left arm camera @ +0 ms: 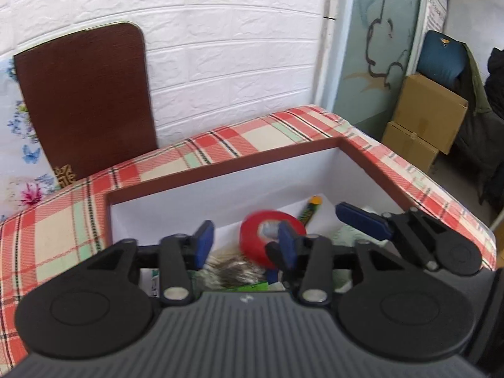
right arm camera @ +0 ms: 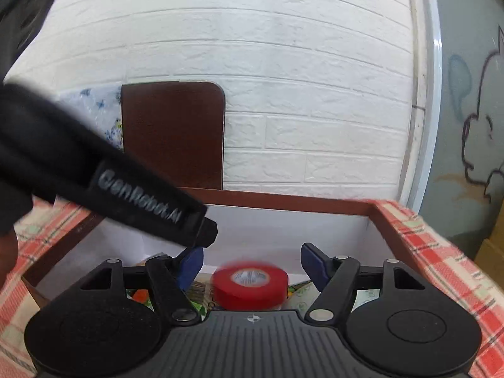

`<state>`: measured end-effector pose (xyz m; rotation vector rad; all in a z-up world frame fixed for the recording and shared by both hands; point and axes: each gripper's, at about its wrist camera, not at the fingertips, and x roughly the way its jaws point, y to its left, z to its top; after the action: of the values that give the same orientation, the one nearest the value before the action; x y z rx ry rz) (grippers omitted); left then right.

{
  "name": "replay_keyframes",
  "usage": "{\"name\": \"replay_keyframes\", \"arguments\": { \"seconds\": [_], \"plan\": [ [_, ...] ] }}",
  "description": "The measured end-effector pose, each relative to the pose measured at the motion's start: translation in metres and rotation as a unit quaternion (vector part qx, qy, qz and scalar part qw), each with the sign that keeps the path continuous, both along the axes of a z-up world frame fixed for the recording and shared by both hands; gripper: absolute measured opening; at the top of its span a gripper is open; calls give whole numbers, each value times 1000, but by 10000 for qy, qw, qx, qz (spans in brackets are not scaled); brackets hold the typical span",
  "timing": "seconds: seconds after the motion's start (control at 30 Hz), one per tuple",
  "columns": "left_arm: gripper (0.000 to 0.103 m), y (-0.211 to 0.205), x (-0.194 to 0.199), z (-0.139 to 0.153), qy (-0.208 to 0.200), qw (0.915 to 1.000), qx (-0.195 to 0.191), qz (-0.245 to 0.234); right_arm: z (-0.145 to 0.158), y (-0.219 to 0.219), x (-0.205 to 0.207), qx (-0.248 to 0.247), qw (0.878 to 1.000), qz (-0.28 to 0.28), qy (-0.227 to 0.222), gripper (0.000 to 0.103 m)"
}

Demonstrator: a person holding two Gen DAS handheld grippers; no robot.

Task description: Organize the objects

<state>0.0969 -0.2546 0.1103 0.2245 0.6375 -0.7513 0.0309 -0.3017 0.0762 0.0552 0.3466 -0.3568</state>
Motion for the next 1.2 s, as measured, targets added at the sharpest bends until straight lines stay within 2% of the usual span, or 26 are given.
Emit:
{"name": "replay_keyframes", "arguments": {
  "seconds": [0.07, 0.37, 0.67, 1.2],
  "plan": [
    [60, 4, -1, 1, -67, 10000, 35, 38, 0, 1, -4, 144, 9999, -5, -79, 68],
    [62, 26, -18, 1, -161, 9993, 138, 310, -1, 14, -23, 247, 9995, -162, -120, 68],
    [66, 55, -43, 1, -268, 9980, 138, 553, 6, 35, -59, 442, 9979, -348, -322, 72],
    [69, 104, -71, -7, -229, 9954, 44, 927, 11, 81, -75, 452, 9987, -20, -235, 72]
  ]
}}
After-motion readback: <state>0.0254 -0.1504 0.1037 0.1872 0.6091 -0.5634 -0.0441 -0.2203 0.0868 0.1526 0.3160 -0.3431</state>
